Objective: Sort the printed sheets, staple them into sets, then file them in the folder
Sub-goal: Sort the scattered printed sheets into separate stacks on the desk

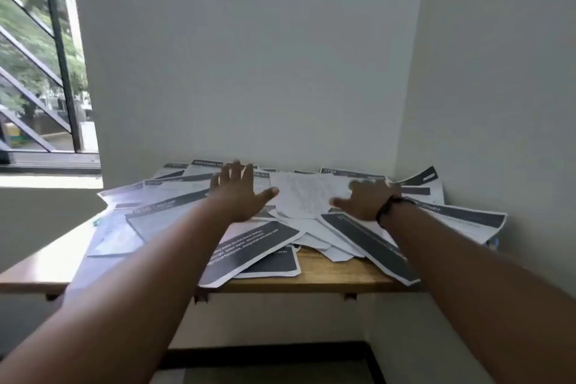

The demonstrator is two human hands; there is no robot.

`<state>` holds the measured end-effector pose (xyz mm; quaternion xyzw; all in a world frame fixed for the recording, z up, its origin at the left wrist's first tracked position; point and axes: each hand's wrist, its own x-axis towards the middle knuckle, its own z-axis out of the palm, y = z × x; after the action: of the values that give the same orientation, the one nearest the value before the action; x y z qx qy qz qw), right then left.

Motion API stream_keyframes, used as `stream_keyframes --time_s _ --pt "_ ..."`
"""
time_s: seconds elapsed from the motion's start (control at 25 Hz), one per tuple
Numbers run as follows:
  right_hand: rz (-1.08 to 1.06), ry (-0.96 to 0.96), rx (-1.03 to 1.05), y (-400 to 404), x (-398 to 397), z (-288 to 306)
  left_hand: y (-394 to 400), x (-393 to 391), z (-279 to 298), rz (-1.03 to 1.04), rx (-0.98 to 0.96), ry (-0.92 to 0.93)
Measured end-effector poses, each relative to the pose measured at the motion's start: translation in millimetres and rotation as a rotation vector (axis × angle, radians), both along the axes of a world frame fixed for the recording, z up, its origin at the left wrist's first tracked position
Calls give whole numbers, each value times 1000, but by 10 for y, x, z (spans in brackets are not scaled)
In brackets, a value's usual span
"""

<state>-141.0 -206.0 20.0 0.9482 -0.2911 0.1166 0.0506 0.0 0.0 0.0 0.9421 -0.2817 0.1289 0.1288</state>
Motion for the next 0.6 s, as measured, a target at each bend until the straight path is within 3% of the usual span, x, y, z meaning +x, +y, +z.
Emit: stream_keyframes --time_s 0.08,0.2,0.6 --pt "-147 93 134 122 -146 -133 40 -114 -63 -19 27 84" --pt "-114 95 345 298 -181 -367 -31 -183 -138 -54 99 126" --pt "100 86 409 238 -79 -344 -343 -17 167 -337 52 226"
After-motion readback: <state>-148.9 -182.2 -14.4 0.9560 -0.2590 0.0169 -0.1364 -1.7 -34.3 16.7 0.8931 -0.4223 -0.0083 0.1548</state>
